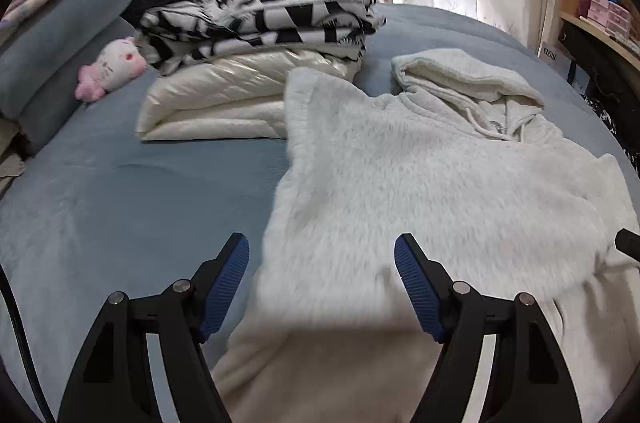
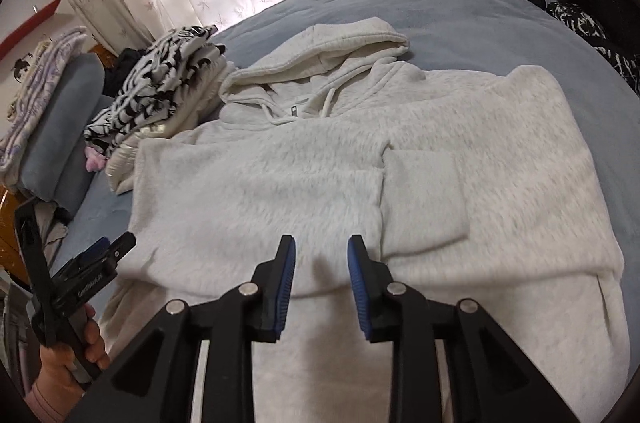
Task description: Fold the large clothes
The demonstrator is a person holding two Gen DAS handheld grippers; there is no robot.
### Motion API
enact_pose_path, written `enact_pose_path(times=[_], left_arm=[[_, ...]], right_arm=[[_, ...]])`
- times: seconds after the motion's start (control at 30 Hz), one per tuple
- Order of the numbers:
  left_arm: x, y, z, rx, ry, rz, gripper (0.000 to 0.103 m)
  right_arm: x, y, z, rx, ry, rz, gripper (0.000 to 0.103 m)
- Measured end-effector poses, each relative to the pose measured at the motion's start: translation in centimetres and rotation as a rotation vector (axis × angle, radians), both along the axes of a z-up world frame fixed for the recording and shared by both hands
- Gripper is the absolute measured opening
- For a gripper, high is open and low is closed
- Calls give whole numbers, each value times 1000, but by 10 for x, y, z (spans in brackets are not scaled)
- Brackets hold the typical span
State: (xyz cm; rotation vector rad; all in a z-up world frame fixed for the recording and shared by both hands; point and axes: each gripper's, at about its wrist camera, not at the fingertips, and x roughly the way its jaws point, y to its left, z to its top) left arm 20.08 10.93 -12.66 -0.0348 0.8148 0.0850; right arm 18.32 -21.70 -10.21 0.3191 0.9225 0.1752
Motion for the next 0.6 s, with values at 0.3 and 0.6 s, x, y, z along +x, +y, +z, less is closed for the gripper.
enact_pose_path(times=[0.3, 0.6], left_arm=[[-73, 24, 7, -4, 27, 48, 74], [-105, 38, 17, -8, 23, 73, 74]], right_arm=[[-47, -14, 10, 38, -4, -35, 33], [-76, -21, 19, 39, -21, -45, 34]])
